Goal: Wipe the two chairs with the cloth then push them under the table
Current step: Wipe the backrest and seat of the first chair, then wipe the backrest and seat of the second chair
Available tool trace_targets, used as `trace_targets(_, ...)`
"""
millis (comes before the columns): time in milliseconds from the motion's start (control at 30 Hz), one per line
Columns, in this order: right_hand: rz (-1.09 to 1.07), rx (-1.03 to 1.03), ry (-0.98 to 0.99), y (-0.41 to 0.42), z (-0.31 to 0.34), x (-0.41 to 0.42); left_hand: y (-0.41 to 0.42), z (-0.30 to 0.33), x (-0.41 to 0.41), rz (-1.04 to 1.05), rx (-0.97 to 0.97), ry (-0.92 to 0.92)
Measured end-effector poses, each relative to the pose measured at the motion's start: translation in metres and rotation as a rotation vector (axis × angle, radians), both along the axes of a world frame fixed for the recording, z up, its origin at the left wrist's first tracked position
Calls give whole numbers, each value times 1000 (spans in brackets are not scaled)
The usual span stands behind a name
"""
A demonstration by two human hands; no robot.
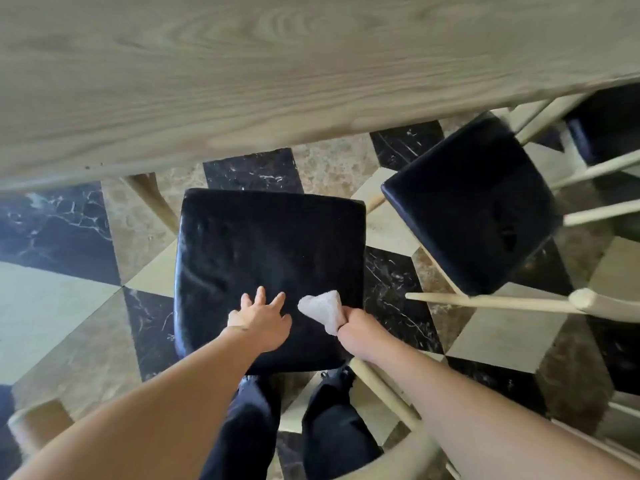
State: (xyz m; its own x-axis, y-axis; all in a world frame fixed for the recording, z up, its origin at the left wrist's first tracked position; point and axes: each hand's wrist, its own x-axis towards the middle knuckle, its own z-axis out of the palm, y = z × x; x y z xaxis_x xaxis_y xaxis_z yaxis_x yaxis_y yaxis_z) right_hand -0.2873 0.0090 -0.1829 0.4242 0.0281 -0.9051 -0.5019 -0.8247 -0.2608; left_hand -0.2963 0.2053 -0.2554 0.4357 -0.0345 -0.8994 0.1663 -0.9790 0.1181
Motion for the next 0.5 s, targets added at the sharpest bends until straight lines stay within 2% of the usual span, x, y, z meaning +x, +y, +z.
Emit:
trace_targets(233,-470,-46,-204,-79,150,13,-65,161,54,-80,-197,-101)
trace_targets(433,-776,64,-263,-167,230,-20,-161,270,50,13,-301,-223)
trace_targets(500,-808,85,-291,-203,245,-33,-207,288,35,154,-372,-222)
